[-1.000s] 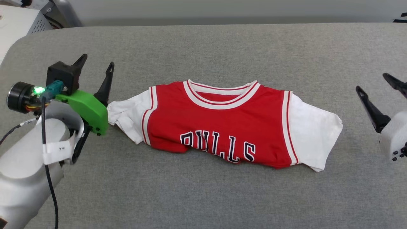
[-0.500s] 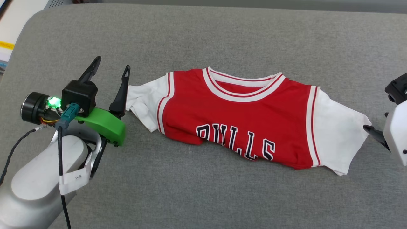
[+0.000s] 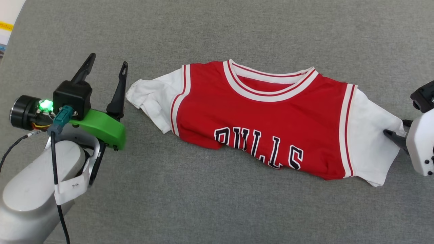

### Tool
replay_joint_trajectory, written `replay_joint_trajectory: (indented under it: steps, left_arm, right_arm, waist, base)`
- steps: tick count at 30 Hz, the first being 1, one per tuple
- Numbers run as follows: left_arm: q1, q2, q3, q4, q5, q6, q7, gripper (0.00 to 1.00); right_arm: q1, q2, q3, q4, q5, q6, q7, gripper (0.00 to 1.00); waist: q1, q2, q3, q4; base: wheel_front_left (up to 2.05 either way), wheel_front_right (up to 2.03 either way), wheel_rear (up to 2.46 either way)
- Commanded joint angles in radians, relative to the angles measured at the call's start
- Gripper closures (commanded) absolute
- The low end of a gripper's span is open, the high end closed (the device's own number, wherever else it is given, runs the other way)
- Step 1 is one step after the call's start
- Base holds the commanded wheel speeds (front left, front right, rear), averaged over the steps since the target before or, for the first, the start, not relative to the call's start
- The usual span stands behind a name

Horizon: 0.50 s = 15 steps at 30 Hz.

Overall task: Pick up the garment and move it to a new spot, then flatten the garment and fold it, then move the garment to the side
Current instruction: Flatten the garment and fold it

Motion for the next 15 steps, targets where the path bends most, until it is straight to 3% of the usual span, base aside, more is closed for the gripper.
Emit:
replay_joint_trajectory:
  steps: [1,8,15]
  left_arm:
    - [0.005,0.013,0.003,0.010,-0.001,-0.013,-0.002,0.00]
    - [-0.092,0.052,0.006,0.055,-0.026,-0.125,0.066,0.00]
    - [-0.229,0.068,-0.025,0.109,-0.093,-0.285,0.287,0.00]
  right_arm:
    - [0.019,0.041,0.040,0.016,0.003,0.001,-0.032,1.00]
    - [-0.030,0.010,-0.023,0.008,-0.033,0.001,-0.237,1.00]
    - [-0.033,-0.008,-0.079,-0.014,-0.052,0.001,-0.310,1.00]
  waist:
    - [0.0000,0.0000,-0.023,-0.023]
    - [0.0000,0.0000,-0.057,-0.057]
    - [0.0000,0.0000,-0.066,-0.088]
  base:
    - [0.00,0.00,0.00]
    - [0.00,0.00,0.00]
    - [0.00,0.00,0.00]
